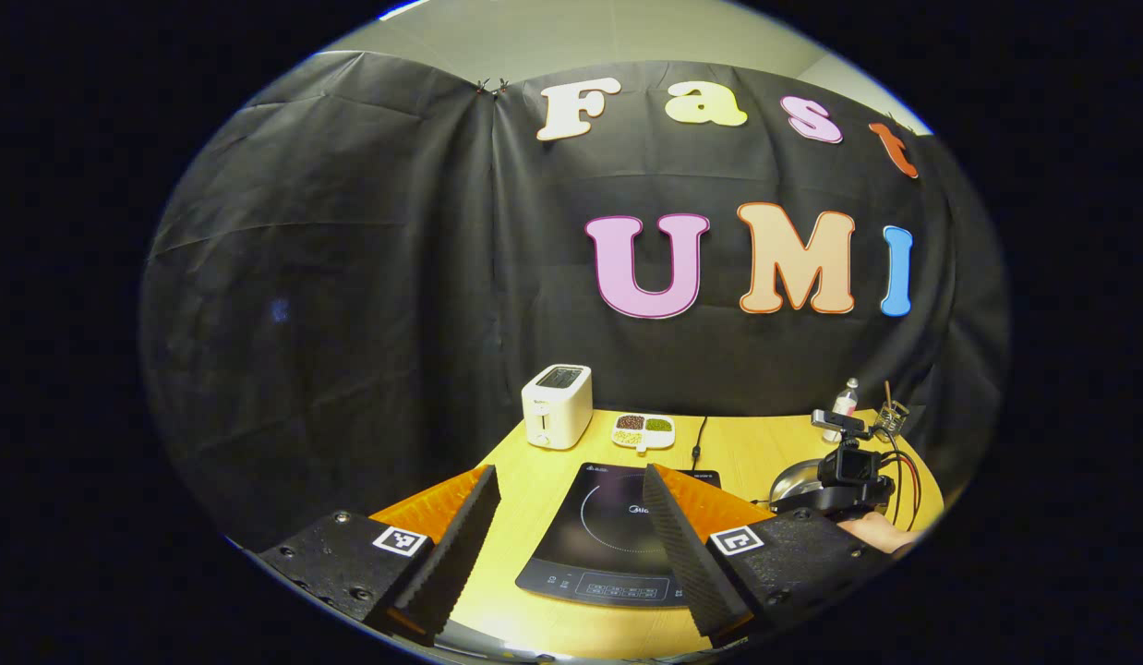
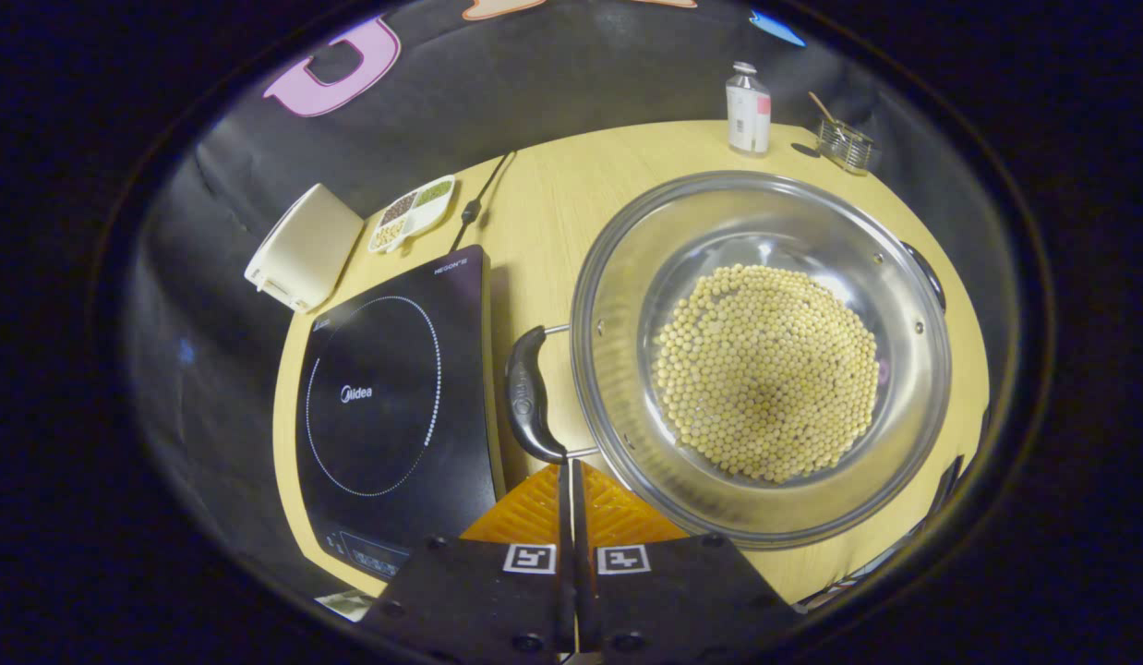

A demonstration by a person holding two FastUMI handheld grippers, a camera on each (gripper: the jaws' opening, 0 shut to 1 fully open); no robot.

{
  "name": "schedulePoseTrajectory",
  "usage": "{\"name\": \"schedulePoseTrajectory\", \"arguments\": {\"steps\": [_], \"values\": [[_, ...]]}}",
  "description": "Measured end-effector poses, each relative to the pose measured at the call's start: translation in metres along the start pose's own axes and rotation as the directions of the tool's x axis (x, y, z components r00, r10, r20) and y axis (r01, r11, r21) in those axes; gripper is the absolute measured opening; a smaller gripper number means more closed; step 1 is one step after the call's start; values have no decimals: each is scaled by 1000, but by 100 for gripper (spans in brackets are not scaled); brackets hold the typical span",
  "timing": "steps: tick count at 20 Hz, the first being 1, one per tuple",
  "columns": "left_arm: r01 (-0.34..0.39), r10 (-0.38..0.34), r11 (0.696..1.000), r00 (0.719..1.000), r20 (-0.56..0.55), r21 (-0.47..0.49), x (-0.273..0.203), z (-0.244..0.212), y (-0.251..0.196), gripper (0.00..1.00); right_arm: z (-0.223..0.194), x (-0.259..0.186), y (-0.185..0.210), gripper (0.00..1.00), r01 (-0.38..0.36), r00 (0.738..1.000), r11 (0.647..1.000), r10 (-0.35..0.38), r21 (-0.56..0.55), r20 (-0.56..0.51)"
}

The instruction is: First push the handle of the pot to place it horizontally, then grasp the pot with both hands and set it on the induction cooktop.

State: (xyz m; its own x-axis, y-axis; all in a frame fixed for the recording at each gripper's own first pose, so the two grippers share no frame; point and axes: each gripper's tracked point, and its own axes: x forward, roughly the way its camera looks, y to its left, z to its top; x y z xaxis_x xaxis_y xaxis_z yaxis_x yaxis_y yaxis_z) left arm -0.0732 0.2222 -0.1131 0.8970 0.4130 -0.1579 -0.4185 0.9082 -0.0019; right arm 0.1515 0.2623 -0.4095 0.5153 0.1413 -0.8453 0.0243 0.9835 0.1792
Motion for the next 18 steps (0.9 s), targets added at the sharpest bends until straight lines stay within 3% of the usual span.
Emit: {"name": "schedulePoseTrajectory", "arguments": {"steps": [9,15,17,18], "values": [[-11,11,1000,1000,-12,10,5,-1,6,96,15,6,7,2,3,1000,1000,-3,-8,16],[2,-2,1000,1000,-15,6,9,-2,3,96,13,-1,4,0,-31,999,998,32,-46,16],[6,-6,1000,1000,-12,7,9,-2,1,96,17,-13,-2,7,-43,998,997,45,-64,33],[7,-7,1000,1000,-12,7,8,-2,1,96,17,-22,-4,5,-50,998,996,53,-70,41]]}}
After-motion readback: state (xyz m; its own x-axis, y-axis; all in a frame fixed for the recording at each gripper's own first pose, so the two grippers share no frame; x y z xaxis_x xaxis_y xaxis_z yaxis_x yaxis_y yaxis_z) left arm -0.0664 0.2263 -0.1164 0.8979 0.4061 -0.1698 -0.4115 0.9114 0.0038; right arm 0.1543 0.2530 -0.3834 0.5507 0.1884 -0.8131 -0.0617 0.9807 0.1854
